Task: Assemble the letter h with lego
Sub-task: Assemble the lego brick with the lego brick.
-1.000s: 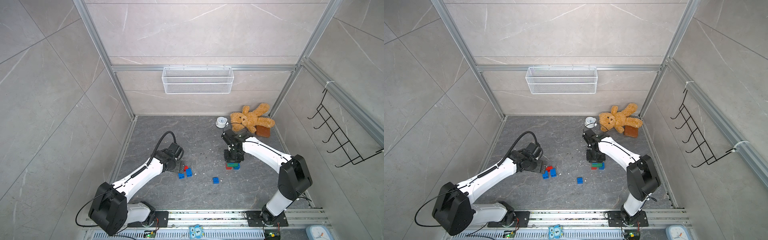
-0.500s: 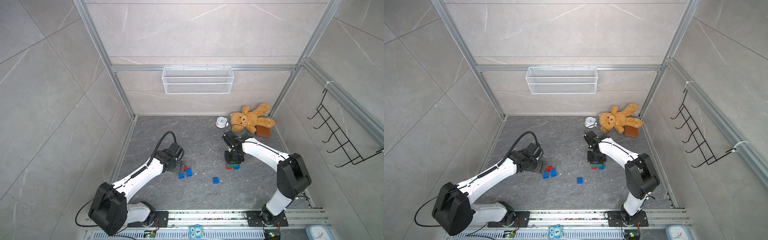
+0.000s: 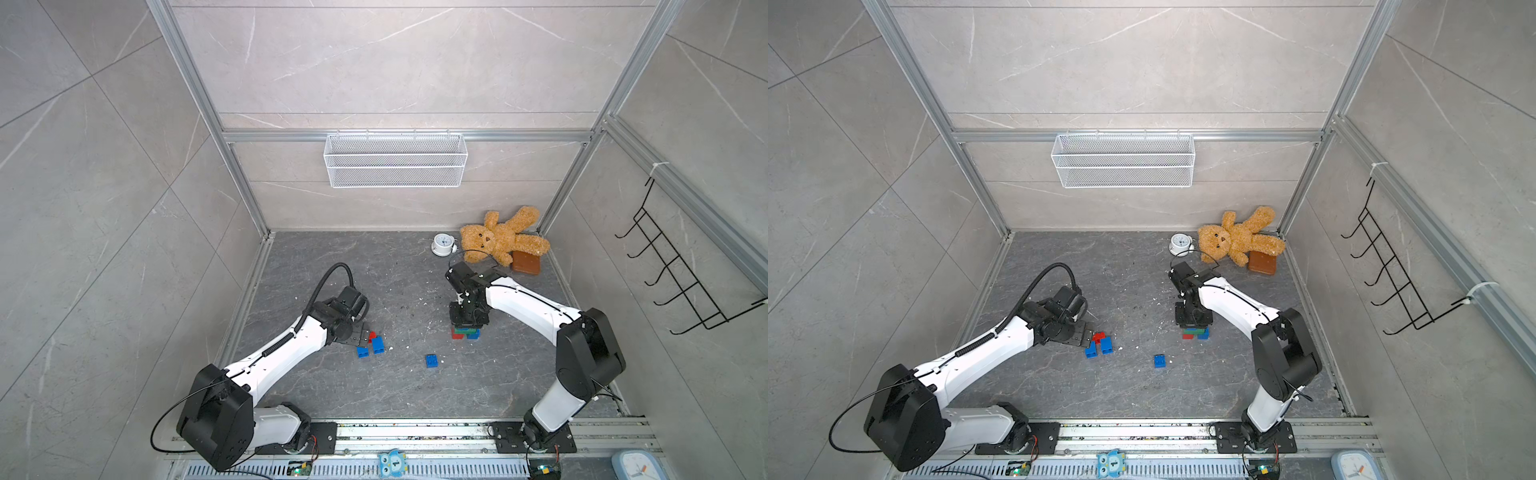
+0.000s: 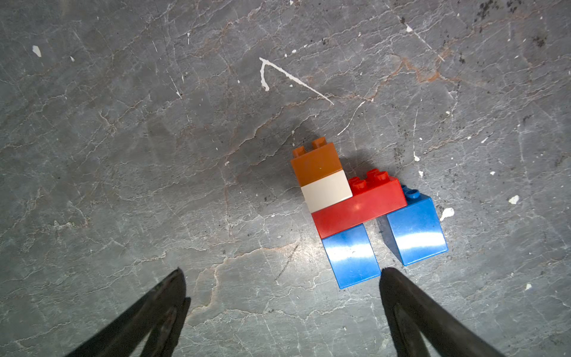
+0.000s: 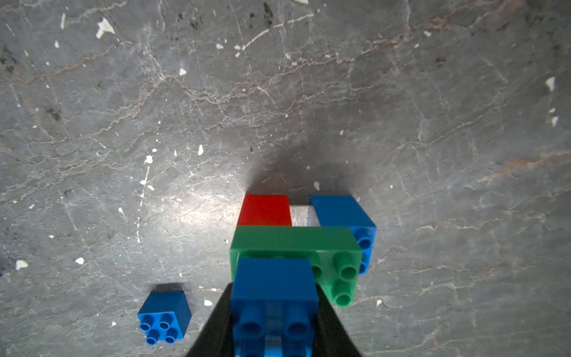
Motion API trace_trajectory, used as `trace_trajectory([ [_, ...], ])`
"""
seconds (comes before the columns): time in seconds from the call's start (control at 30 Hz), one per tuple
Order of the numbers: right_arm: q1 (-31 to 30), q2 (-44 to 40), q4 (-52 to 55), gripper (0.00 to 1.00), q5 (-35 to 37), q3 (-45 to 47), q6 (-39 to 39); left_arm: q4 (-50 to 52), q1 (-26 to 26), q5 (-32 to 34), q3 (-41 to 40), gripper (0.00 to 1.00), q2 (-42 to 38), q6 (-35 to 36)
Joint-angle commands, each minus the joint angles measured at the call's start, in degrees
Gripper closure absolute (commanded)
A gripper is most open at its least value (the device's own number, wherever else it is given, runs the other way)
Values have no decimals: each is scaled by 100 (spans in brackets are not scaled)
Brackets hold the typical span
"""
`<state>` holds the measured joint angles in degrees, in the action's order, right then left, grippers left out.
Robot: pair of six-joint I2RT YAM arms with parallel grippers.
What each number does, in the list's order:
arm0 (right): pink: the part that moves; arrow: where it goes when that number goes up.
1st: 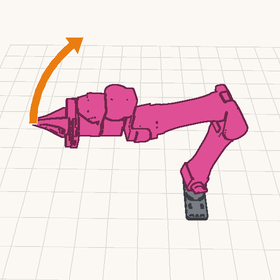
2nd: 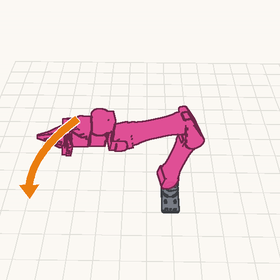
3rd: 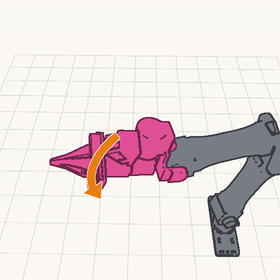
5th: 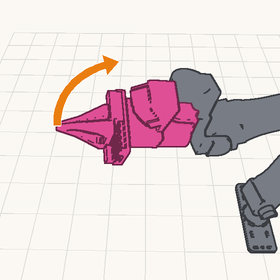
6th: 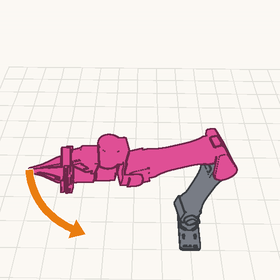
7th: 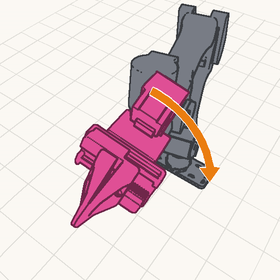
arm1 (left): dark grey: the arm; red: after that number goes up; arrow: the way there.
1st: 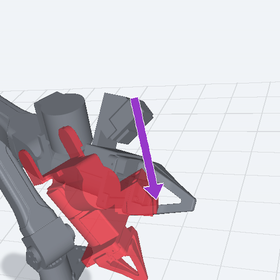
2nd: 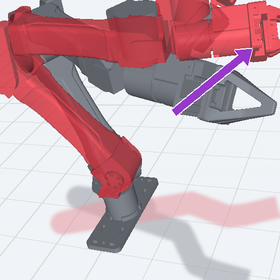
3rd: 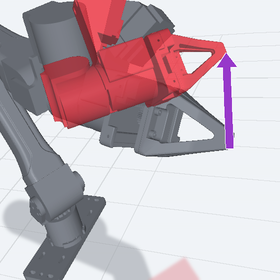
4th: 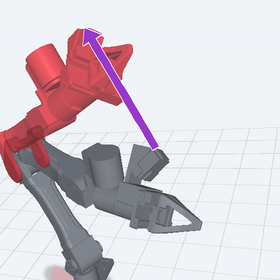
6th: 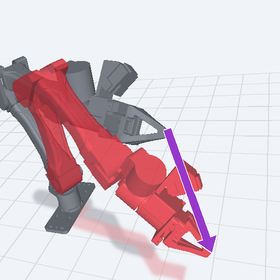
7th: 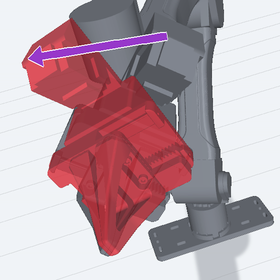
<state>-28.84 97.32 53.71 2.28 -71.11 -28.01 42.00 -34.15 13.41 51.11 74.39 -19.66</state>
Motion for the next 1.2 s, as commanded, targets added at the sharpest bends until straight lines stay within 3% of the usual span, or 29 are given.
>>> trace_trajectory([
  [0.0,27,24,-42,100,-128,187,15,124,-21,75,172,0,-108,56],
  [0.4,-11,-2,160,99,-95,18,-12,124,-21,87,173,1,-85,66],
  [0.6,-37,6,243,67,-133,-87,15,124,-21,73,184,1,-44,70],
  [0.73,-52,-11,271,57,-106,-113,6,124,-22,68,187,0,-54,73],
  [1.17,-56,-21,375,52,56,-232,-12,124,-21,72,182,0,-61,73],
])
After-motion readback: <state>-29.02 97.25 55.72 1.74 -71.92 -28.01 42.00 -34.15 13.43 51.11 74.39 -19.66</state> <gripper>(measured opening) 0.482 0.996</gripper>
